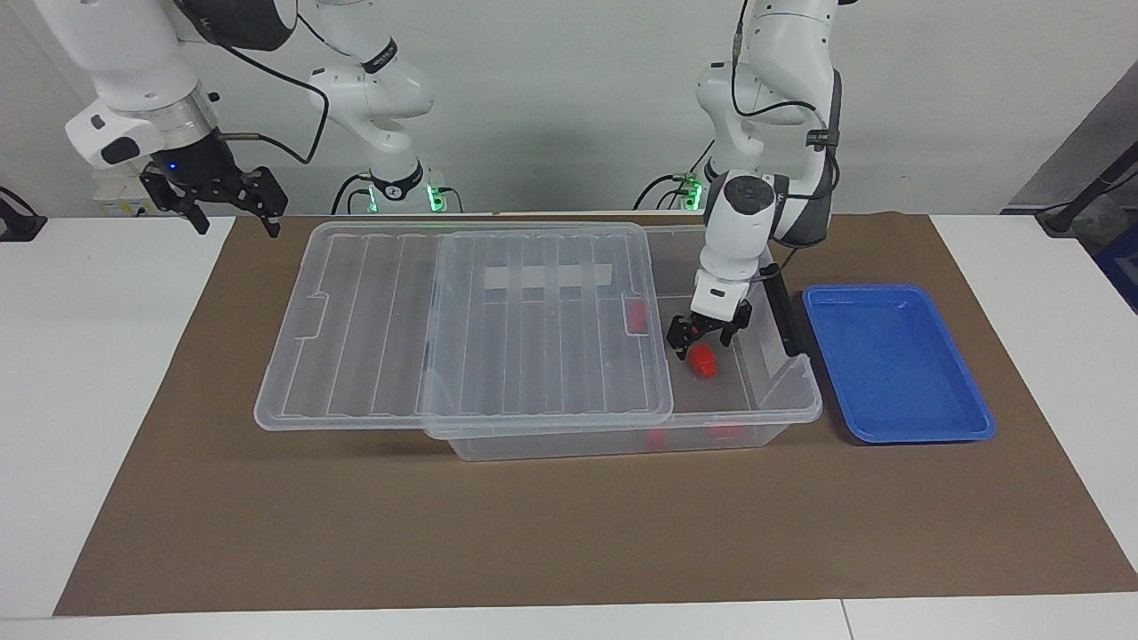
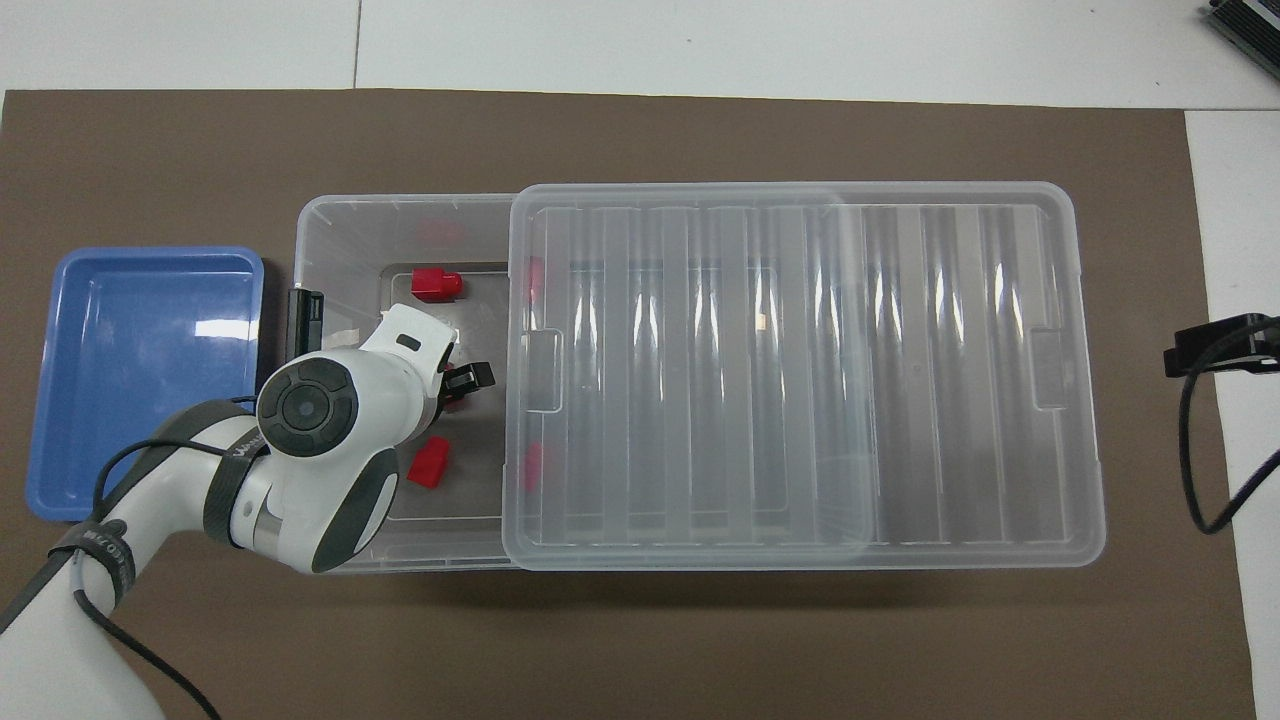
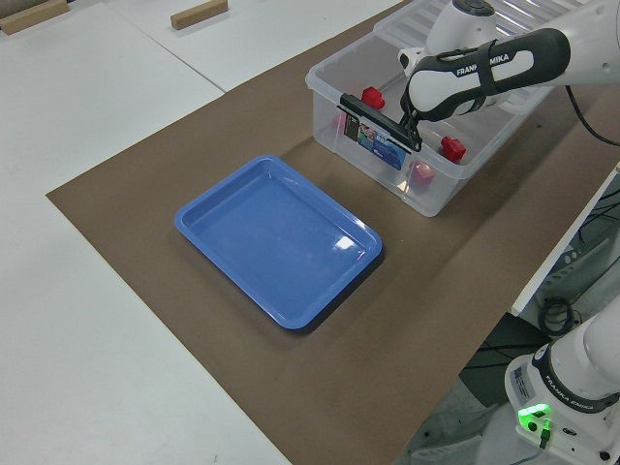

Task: Place red block in blue tray from box
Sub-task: 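Close the left gripper on the red block inside the box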

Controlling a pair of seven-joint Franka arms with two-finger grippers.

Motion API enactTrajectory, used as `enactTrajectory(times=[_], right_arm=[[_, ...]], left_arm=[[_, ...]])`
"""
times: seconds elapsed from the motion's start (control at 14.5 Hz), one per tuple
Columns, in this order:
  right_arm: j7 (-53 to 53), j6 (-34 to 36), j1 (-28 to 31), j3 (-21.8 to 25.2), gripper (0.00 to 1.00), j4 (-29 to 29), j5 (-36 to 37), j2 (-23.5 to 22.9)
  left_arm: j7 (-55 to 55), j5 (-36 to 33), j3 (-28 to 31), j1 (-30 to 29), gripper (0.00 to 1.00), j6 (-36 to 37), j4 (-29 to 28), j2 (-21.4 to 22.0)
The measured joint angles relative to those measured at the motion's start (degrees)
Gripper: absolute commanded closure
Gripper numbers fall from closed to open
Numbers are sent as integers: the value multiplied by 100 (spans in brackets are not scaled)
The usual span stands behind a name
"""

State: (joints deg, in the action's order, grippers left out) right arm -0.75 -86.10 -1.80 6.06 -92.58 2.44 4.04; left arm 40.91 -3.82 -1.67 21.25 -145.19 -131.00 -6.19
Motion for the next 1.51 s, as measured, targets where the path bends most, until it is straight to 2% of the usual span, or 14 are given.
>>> enactTrajectory(times=[0.28,0.34,0.55,0.83,0.89,0.96,1.31,1.51], right_arm=[[56,135,6,32,0,29,-102,-12],[56,135,5,32,0,28,-102,-17],[57,135,1,25,0,27,-102,-20],[58,135,0,24,0,23,-102,-21],[58,135,0,24,0,23,-102,-21],[59,135,0,24,0,22,-102,-21],[59,135,0,24,0,13,-102,-24],[60,135,0,24,0,10,-102,-24]], left_arm=[[9,0,2,0,0,-68,-69,-14],[11,0,2,0,5,-87,-79,-27],[19,0,0,0,30,-126,-83,-53],[21,0,-5,1,85,-131,-84,-54],[21,0,-7,2,93,-133,-84,-54],[21,0,-8,2,97,-136,-84,-54],[21,0,-13,5,98,-123,-27,-51],[21,0,-25,27,98,580,441,6]])
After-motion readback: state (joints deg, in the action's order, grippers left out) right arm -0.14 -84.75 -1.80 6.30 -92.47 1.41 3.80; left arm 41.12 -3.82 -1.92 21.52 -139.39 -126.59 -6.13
